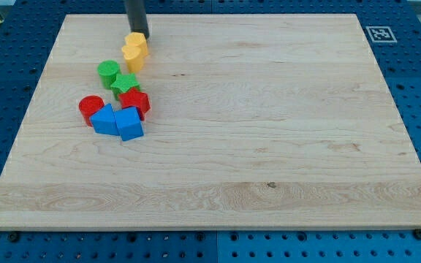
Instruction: Nudge the group of blocks down a bit
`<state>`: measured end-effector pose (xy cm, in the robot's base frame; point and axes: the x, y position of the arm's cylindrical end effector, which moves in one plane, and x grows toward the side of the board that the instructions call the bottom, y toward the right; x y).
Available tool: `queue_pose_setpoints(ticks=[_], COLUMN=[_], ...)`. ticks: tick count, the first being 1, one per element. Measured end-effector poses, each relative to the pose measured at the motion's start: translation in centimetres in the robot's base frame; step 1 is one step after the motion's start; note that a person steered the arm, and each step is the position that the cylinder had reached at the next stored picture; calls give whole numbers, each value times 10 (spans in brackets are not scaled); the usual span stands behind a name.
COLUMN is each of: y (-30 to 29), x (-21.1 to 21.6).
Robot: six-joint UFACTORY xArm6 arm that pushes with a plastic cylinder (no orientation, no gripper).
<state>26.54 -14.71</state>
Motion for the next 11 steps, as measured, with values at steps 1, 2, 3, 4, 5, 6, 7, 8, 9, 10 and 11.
queue_pose_setpoints(ticks=[1,2,3,4,5,6,7,8,9,10,11], y=[-13,-13,-17,-39,-47,-43,-34,-34,-48,-56,-9], x=[31,49,56,57,69,85,105,115,95,60,52])
